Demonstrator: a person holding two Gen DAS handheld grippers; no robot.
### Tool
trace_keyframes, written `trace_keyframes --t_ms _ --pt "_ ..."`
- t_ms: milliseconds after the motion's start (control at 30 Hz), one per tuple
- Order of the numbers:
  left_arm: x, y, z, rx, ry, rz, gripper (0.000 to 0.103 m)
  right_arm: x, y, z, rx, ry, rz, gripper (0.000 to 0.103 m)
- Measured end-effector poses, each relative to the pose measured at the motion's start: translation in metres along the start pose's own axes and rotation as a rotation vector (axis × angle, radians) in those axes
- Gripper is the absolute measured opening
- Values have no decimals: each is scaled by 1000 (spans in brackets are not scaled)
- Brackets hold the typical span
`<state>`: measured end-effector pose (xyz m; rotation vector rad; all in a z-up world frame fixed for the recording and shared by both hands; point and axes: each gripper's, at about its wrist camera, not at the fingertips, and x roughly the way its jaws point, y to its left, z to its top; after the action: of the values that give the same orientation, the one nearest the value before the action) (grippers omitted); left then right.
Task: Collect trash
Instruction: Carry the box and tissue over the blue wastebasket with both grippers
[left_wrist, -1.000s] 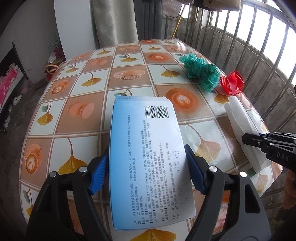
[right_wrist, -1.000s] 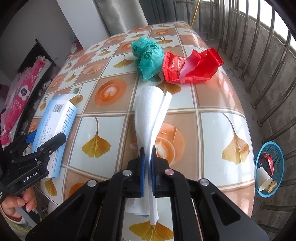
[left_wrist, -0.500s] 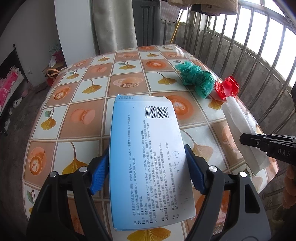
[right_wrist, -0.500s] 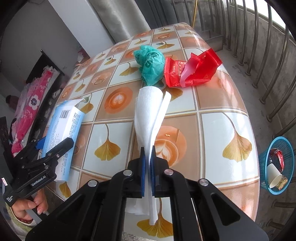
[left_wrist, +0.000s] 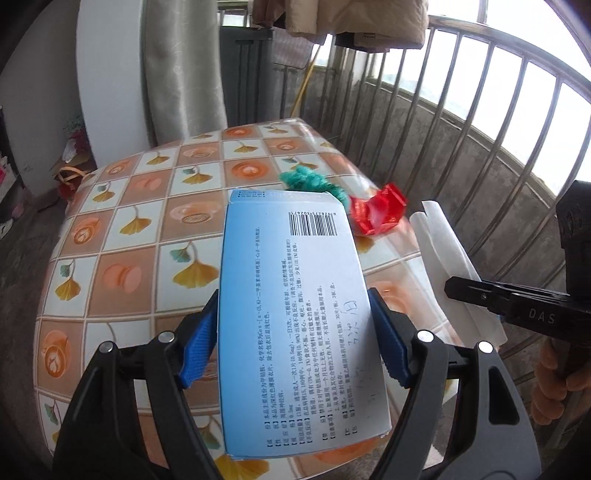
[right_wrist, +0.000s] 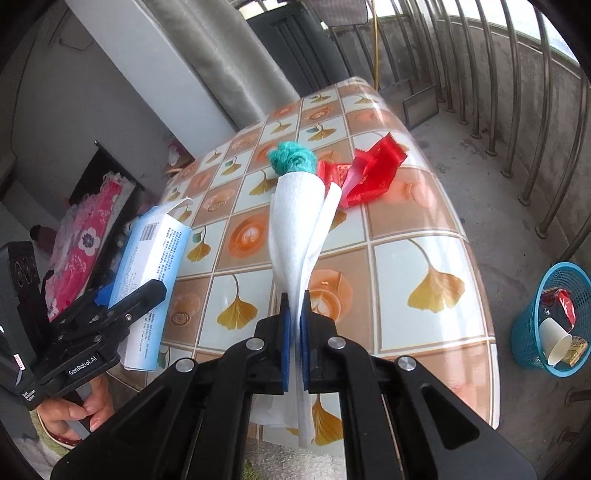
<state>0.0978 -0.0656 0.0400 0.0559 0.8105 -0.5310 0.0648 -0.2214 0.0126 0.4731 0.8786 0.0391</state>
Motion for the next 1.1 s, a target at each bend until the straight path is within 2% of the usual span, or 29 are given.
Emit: trace_keyframes --t_ms 100,267,433,533,600,700,800,933,1033,1067,1100 --pt "4 -34 16 59 -3 -88 71 -27 -25 0 64 -66 -12 5" --pt "20 -105 41 163 19 -249 71 -83 -86 -7 204 -192 -103 5" --pt "56 -195 58 275 107 -418 71 -135 -165 -33 402 -299 -232 5" --pt "90 -250 59 308 210 -503 71 -152 -210 -54 518 -329 -324 5" --pt "114 -285 54 333 273 -526 71 -155 -239 -69 596 -330 -365 5" --pt "152 -334 40 379 357 -553 71 -152 -282 -91 718 -313 -382 5" --pt "193 -381 26 411 444 -545 71 -139 -317 -103 805 -286 -383 5" --pt "238 -427 15 432 513 -530 71 -127 -359 -108 873 -268 -372 5" --pt "267 -455 22 428 518 -530 75 -113 -396 -100 898 -266 -354 6" --pt "277 -464 24 422 522 -536 83 -106 -411 -97 907 -257 -355 9" --pt "286 -470 27 411 518 -526 84 -99 -426 -97 919 -250 -358 22"
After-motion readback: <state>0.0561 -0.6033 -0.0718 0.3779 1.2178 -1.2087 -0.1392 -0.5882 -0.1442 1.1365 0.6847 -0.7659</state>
